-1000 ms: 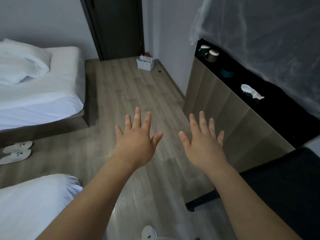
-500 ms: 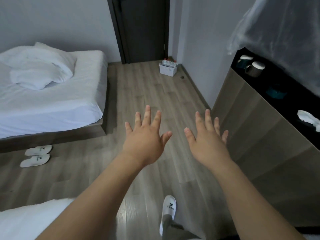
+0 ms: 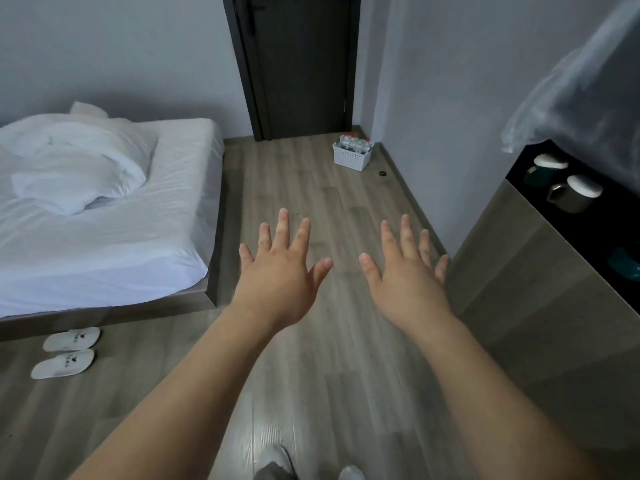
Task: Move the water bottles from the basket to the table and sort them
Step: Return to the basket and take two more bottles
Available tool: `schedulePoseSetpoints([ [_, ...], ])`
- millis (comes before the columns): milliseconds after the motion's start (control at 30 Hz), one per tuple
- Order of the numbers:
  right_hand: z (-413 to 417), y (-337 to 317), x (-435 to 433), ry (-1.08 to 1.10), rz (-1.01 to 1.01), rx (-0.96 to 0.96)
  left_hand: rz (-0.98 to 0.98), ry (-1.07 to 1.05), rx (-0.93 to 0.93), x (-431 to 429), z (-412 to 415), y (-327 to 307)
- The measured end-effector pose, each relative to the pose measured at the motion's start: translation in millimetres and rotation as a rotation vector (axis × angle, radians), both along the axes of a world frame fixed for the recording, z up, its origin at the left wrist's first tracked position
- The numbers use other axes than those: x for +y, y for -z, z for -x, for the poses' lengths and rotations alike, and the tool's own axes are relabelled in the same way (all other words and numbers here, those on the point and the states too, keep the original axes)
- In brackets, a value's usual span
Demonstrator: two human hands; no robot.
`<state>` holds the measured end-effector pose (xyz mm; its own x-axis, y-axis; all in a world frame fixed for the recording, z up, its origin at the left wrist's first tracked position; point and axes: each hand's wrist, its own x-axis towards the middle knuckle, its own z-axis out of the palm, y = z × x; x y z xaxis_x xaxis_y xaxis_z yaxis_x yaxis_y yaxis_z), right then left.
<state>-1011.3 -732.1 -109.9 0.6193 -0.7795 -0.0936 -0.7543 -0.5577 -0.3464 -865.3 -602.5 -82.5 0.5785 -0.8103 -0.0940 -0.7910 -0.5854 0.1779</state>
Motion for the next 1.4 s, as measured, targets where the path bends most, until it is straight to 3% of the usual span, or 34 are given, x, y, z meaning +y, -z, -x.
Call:
schedulePoseSetpoints([
  [500,-239.7,2.5,-116.2,0.13,0.03,0.043,-0.012,0.132,0.029,-132.8,-266.5,13.3],
  [733,-320.7,11.5,-175.7,0.184,0.073,0.061,-0.004,0.204,0.053,-212.2,-349.1,15.9],
  [1033,-410.8,36.9,-324.0,0.199,0.05,0.024,-0.032,0.24,0.028,-360.8,-440.5,36.4],
  [1400,-512.6,17.0,-500.0,0.165,0.003,0.044,-0.026,0.221,0.038,-525.4,-539.4,18.0],
])
